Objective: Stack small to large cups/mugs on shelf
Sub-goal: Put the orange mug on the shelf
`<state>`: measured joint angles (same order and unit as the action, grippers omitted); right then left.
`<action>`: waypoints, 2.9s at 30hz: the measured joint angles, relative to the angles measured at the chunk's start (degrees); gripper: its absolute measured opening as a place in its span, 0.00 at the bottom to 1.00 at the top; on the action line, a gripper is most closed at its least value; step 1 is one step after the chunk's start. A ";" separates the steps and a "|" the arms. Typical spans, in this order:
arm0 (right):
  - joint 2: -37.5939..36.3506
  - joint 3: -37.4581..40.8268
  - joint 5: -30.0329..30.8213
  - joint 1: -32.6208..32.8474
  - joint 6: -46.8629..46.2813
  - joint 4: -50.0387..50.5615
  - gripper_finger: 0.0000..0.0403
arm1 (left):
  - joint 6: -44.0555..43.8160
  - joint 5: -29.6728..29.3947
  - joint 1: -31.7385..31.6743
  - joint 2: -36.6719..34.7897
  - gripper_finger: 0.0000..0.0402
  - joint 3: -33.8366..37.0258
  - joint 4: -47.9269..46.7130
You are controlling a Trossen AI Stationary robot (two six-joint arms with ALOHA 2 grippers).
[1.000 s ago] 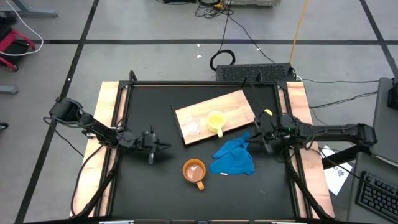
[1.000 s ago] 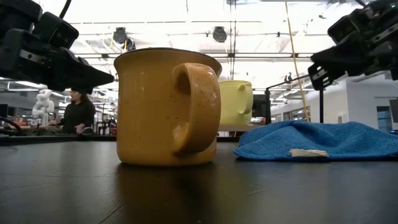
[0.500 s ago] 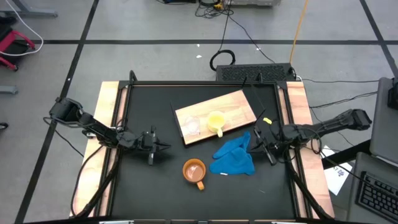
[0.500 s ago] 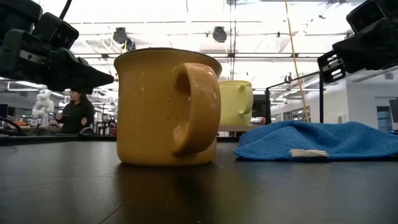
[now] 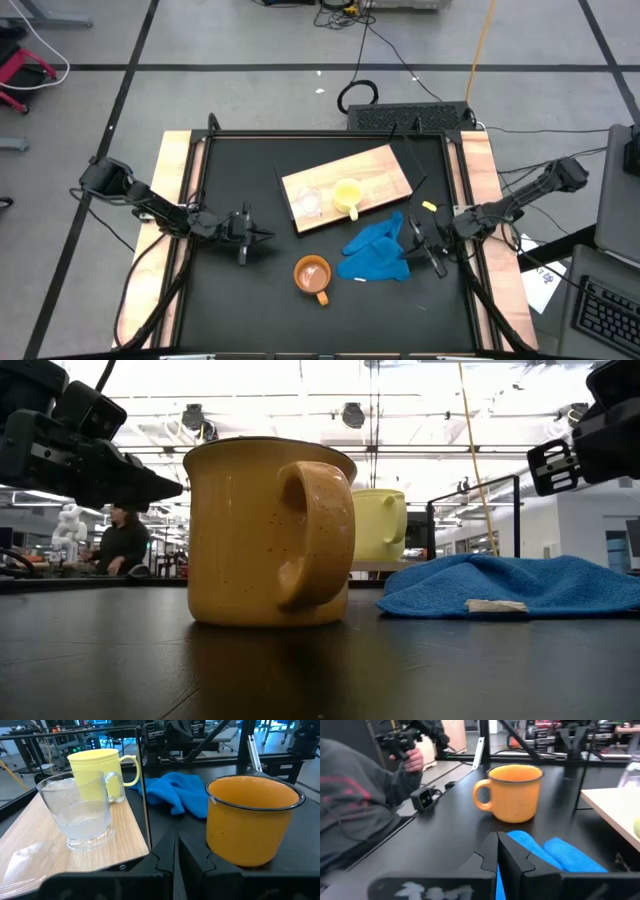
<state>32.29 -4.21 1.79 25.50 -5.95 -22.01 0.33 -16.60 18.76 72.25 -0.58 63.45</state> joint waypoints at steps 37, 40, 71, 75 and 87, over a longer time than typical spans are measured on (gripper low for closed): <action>2.69 0.00 0.07 1.35 2.58 -3.46 0.00 | 0.71 0.41 0.04 0.00 0.06 0.00 -0.28; 2.69 0.00 0.07 1.35 2.59 -3.44 0.00 | 0.60 3.07 0.04 0.00 0.06 0.00 -0.06; 2.69 0.05 -0.30 1.35 4.43 -2.94 0.00 | -4.49 3.15 4.37 2.93 0.02 -47.46 -58.58; 2.69 1.16 -0.34 1.35 3.69 -4.88 0.00 | -4.34 3.08 4.52 4.53 0.03 -50.62 -62.80; 2.74 2.51 -0.34 1.38 2.32 -7.25 0.00 | -10.50 4.19 1.86 14.67 0.40 -63.02 -77.16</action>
<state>35.03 -1.70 1.45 26.87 -3.64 -29.26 -10.17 -12.41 20.62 86.91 -63.60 -13.70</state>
